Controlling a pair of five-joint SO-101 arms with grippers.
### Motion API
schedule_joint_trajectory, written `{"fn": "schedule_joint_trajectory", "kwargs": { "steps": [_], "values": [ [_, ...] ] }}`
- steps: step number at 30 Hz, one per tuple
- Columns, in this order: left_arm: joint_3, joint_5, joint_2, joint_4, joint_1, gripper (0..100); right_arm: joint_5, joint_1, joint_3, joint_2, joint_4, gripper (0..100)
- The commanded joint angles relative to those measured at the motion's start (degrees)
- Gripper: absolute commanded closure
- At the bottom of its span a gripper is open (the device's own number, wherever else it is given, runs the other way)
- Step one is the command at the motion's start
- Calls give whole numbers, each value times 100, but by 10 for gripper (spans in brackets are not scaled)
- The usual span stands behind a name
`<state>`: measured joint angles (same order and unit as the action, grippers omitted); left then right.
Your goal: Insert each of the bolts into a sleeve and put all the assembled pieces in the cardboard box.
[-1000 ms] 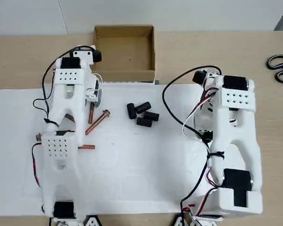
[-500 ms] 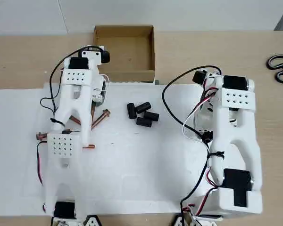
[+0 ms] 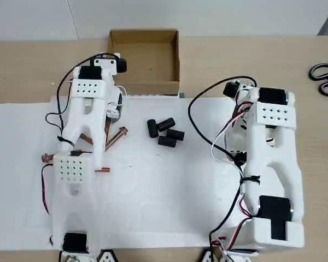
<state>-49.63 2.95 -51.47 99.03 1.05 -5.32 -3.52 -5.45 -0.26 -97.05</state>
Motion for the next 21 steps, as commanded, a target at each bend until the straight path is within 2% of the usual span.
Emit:
{"fn": "schedule_joint_trajectory", "kwargs": {
  "steps": [1, 10, 21],
  "values": [
    [321, 0, 1477, 149, -88, 995, 79, 101, 53, -576, -119, 995],
    [1684, -9, 3464, 149, -501, 995, 53, 778, 18, -2554, -171, 995],
    [2721, 26, 6207, 79, -598, 995, 105, 840, -440, -4444, -163, 995]
  ]
}}
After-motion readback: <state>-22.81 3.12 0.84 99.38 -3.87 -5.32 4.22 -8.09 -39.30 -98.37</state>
